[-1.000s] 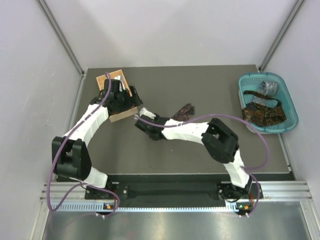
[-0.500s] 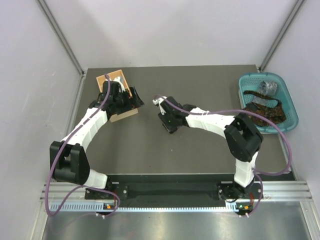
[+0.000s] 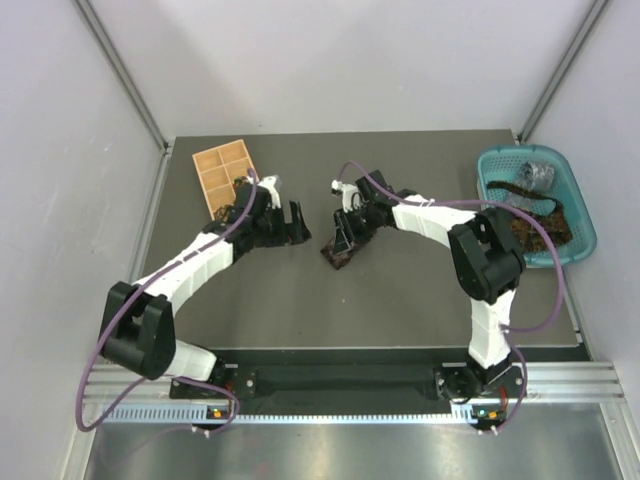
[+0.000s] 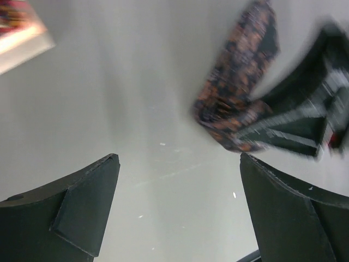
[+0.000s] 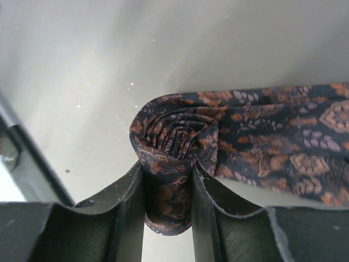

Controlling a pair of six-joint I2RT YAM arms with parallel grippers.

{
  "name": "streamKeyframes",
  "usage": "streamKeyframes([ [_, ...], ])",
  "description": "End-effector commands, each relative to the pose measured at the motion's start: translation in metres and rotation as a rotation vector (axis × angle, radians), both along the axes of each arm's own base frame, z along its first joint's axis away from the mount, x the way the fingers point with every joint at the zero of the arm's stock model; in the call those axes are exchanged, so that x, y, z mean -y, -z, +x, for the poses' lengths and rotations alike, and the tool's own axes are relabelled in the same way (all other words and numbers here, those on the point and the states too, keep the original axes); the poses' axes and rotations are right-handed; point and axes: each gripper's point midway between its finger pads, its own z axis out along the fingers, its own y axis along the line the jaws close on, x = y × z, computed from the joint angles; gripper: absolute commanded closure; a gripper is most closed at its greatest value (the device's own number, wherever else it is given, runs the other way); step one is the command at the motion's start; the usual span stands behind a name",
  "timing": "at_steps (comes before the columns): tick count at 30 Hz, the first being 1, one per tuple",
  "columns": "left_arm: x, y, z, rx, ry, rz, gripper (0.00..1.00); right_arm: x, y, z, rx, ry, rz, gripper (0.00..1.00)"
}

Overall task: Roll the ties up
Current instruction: Roll the tie

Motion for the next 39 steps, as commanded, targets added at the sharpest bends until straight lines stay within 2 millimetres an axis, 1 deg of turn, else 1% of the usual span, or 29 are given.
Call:
streamKeyframes([
  [1, 0.025, -0.016, 0.005, 0.138, 0.089, 0.012, 0.04, -0.006, 0.001, -0.005, -0.098, -0.069, 0.074, 0.81],
  [2, 0.031, -0.013, 0.005, 0.146, 0.113, 0.012, 0.04, -0.006, 0.002, -0.001, -0.101, -0.07, 0.081, 0.81],
  [3, 0.04, -0.011, 0.001, 0.157, 0.149, 0.026, 0.03, -0.007, 0.007, -0.002, -0.125, -0.078, 0.088, 0.81],
  [5, 0.045, -0.005, 0.0, 0.17, 0.173, 0.048, 0.01, -0.005, 0.011, 0.003, -0.134, -0.071, 0.088, 0.81],
  [6, 0.052, -0.006, -0.002, 0.192, 0.201, 0.057, 0.01, -0.002, 0.017, 0.005, -0.15, -0.068, 0.091, 0.81],
  [8, 0.055, -0.002, 0.001, 0.204, 0.208, 0.082, 0.01, 0.001, 0.019, 0.009, -0.154, -0.066, 0.088, 0.81],
  [9, 0.061, -0.002, 0.0, 0.227, 0.236, 0.092, 0.01, 0.006, 0.023, 0.013, -0.157, -0.062, 0.085, 0.81],
  [10, 0.063, 0.003, 0.001, 0.221, 0.247, 0.104, 0.01, 0.008, 0.023, 0.013, -0.168, -0.065, 0.081, 0.81],
  [11, 0.069, 0.003, 0.0, 0.232, 0.263, 0.11, 0.01, 0.011, 0.024, 0.015, -0.172, -0.062, 0.079, 0.81],
  [12, 0.072, 0.004, 0.002, 0.251, 0.281, 0.126, 0.01, 0.019, 0.029, 0.02, -0.169, -0.048, 0.057, 0.8],
  [13, 0.075, 0.007, 0.002, 0.255, 0.293, 0.136, 0.01, 0.021, 0.028, 0.024, -0.163, -0.048, 0.051, 0.8],
  [14, 0.078, 0.009, 0.003, 0.263, 0.302, 0.145, 0.01, 0.025, 0.03, 0.022, -0.19, -0.04, 0.042, 0.8],
  [15, 0.082, 0.011, 0.001, 0.277, 0.337, 0.155, 0.01, 0.028, 0.033, 0.024, -0.178, -0.056, 0.037, 0.8],
  [17, 0.089, 0.017, 0.006, 0.301, 0.358, 0.157, 0.01, 0.031, 0.034, 0.029, -0.175, -0.049, 0.025, 0.79],
  [19, 0.093, 0.023, 0.011, 0.33, 0.382, 0.177, 0.01, 0.037, 0.041, 0.033, -0.177, -0.034, 0.001, 0.78],
  [21, 0.095, 0.023, 0.016, 0.36, 0.391, 0.188, 0.01, 0.04, 0.049, 0.036, -0.185, -0.021, -0.015, 0.78],
  [22, 0.097, 0.025, 0.017, 0.365, 0.398, 0.188, 0.01, 0.039, 0.049, 0.036, -0.186, -0.021, -0.016, 0.78],
  [24, 0.102, 0.022, 0.022, 0.393, 0.406, 0.178, 0.01, 0.037, 0.05, 0.036, -0.191, -0.019, -0.003, 0.77],
  [27, 0.105, 0.029, 0.03, 0.392, 0.413, 0.2, 0.01, 0.036, 0.05, 0.037, -0.193, -0.016, -0.002, 0.76],
  [28, 0.105, 0.036, 0.032, 0.381, 0.416, 0.212, 0.01, 0.035, 0.048, 0.037, -0.193, -0.02, 0.002, 0.76],
  [30, 0.108, 0.035, 0.037, 0.402, 0.422, 0.216, 0.01, 0.034, 0.047, 0.036, -0.196, -0.02, 0.015, 0.74],
  [34, 0.11, 0.044, 0.045, 0.41, 0.425, 0.247, 0.01, 0.035, 0.051, 0.036, -0.203, -0.013, 0.009, 0.72],
  [35, 0.113, 0.051, 0.042, 0.393, 0.448, 0.25, 0.01, 0.034, 0.052, 0.036, -0.203, -0.015, 0.009, 0.69],
  [36, 0.116, 0.046, 0.043, 0.402, 0.459, 0.241, 0.01, 0.034, 0.052, 0.036, -0.201, -0.016, 0.012, 0.68],
  [37, 0.12, 0.047, 0.042, 0.407, 0.479, 0.232, 0.01, 0.035, 0.053, 0.035, -0.206, -0.012, 0.009, 0.68],
  [39, 0.13, 0.045, 0.034, 0.436, 0.551, 0.212, 0.01, 0.034, 0.052, 0.035, -0.215, 0.007, 0.016, 0.68],
])
